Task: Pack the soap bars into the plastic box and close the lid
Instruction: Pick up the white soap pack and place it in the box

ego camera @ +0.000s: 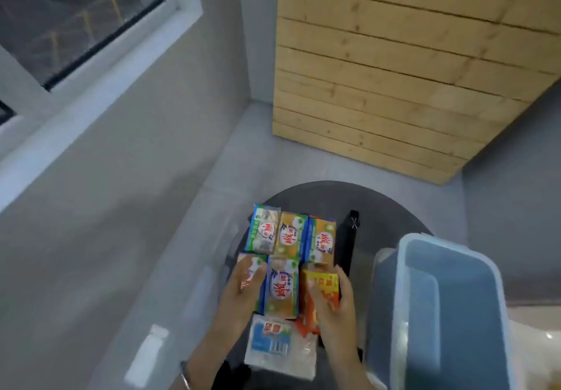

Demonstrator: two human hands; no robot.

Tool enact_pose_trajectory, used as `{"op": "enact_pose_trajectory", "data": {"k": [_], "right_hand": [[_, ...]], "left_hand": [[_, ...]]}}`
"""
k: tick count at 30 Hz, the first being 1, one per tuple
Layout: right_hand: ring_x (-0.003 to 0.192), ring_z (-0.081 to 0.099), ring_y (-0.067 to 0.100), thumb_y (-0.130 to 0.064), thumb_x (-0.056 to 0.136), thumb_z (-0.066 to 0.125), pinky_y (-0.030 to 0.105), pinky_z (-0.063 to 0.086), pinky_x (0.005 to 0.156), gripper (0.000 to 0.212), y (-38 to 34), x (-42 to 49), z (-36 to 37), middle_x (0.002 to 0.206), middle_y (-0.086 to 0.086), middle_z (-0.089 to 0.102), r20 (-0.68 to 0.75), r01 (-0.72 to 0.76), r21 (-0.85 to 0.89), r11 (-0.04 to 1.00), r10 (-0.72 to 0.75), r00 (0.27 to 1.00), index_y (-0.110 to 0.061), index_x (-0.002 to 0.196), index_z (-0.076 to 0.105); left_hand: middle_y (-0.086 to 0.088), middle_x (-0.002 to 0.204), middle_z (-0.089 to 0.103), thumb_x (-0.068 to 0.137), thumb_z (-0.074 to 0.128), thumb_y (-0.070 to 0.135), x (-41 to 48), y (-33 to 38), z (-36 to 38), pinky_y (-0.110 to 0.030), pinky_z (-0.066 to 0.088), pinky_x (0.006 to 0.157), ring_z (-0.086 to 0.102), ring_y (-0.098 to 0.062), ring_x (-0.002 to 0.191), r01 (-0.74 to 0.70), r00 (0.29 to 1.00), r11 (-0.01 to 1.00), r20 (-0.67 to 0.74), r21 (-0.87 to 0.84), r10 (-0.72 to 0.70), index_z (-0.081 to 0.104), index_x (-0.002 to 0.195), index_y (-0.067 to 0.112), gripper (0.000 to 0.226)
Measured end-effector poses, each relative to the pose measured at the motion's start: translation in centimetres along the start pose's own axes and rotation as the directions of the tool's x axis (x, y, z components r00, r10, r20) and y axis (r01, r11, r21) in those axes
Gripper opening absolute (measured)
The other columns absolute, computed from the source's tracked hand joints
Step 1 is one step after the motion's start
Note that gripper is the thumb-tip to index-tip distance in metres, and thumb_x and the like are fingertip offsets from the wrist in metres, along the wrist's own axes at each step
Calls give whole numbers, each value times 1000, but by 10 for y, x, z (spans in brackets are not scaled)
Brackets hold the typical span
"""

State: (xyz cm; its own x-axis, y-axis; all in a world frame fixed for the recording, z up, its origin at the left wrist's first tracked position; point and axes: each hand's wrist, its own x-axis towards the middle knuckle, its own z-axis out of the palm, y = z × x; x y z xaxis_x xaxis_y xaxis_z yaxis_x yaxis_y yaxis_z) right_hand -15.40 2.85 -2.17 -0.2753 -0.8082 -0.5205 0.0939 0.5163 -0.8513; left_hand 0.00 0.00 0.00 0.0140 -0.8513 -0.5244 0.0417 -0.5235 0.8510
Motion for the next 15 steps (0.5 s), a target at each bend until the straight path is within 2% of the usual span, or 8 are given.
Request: {"op": "enact_pose_trajectory", "data": {"k": [2,4,5,6,8,11,13,15], "right_hand": [[119,57,17,-68,56,73,44,53,94,86,29,13,-4,135,-3,52,-46,19,-81,997,-23,999,-40,132,42],[123,51,12,-67,55,71,44,49,100,96,48,28,-10,139,-10,46,-37,40,-104,994,-44,998,-41,138,32],[121,52,10,-64,55,71,41,49,99,98,58,36,-12,137,-11,47,-16,44,-102,994,-45,999,-42,140,28],[117,54,7,-59,55,72,37,50,96,98,65,42,-13,133,-12,50,15,61,-89,994,-59,998,-44,140,26],[108,58,0,-48,58,71,27,51,88,87,75,51,-17,121,-18,56,88,95,-42,995,-91,992,-52,132,26],[93,63,-7,-41,59,70,15,51,72,77,86,63,-21,111,-26,57,92,153,-8,988,-151,984,-57,123,29],[91,63,-10,-43,56,71,15,50,70,76,92,64,-20,109,-27,57,90,192,3,981,-191,977,-62,116,29],[93,63,-6,-47,53,71,16,52,72,73,99,65,-19,109,-27,57,84,206,14,978,-207,975,-67,108,27]], "left_hand": [[5,121,65,79,61,50,19,-35,4,-38,60,76,68,-17,102,-31,1000,995,9,95,30,50,121,45,43],[13,141,47,71,57,68,39,-68,3,-44,52,94,52,-12,125,-160,986,959,75,234,146,38,124,62,56],[21,146,37,72,52,73,50,-84,5,-38,45,104,39,-5,135,-248,968,922,119,298,222,32,127,66,58],[30,147,26,74,45,74,54,-93,9,-25,35,110,24,4,139,-322,946,870,156,375,283,26,128,69,57],[47,140,8,75,36,72,63,-105,10,0,19,102,3,24,132,-420,907,766,183,488,381,16,123,77,53],[56,131,-2,75,29,76,72,-117,9,9,16,86,-6,35,121,-443,891,697,190,563,413,11,121,79,50],[51,136,1,73,31,77,73,-123,8,4,12,94,-6,30,126,-478,872,673,208,565,444,10,121,79,53],[50,137,3,73,34,74,76,-129,7,-12,14,103,-4,23,132,-518,843,650,206,556,497,12,126,75,57]]}}
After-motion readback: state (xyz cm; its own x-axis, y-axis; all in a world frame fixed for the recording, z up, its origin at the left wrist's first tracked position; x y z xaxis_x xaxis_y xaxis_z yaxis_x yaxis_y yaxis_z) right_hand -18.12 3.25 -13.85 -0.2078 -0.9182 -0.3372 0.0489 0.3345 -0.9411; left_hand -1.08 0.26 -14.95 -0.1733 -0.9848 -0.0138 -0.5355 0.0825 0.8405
